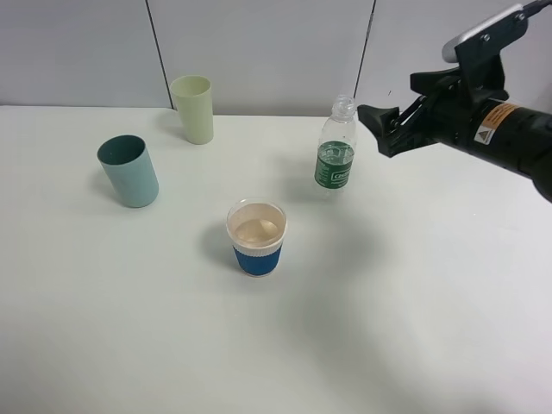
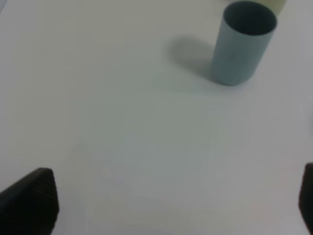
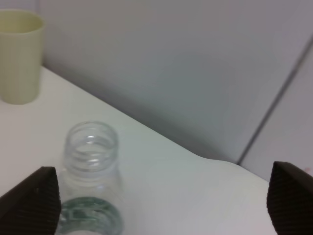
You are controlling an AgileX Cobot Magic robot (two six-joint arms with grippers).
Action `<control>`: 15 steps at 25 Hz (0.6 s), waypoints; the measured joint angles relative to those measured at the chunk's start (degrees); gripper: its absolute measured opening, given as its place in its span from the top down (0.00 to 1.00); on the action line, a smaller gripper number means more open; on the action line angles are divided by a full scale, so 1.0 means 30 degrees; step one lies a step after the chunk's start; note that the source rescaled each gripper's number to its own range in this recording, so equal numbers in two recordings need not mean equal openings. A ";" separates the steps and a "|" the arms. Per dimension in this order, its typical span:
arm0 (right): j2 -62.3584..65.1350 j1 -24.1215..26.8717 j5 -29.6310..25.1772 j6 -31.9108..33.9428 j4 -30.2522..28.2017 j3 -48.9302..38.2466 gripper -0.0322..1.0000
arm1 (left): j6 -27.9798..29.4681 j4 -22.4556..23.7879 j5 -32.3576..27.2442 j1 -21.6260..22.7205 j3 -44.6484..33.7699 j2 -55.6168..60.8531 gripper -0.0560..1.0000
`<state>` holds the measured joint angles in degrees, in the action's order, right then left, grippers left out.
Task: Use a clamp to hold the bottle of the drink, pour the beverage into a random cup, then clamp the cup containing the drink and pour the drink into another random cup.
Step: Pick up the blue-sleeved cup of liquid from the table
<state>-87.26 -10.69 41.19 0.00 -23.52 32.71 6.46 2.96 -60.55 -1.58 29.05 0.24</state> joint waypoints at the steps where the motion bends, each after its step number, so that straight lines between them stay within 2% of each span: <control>1: 0.0704 0.0027 -0.0799 0.0000 0.0256 -0.0008 0.32 | 0.0000 0.0000 0.0000 0.0000 0.0000 0.0000 0.00; 8: 0.4680 0.1949 -0.5945 0.0000 0.1859 -0.0008 0.31 | 0.0000 0.0000 0.0000 0.0000 0.0000 0.0000 0.00; 10: 0.5836 0.2860 -0.7339 0.0177 0.2018 -0.0023 0.25 | 0.0000 0.0000 0.0000 0.0000 0.0000 0.0000 0.00; 15: 0.8846 0.5075 -0.9280 0.1456 0.2186 -0.0023 0.04 | 0.0000 0.0000 0.0000 0.0000 0.0000 0.0000 0.00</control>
<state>-60.73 4.54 13.35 4.37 -16.97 32.64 6.46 2.96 -60.55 -1.58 29.05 0.24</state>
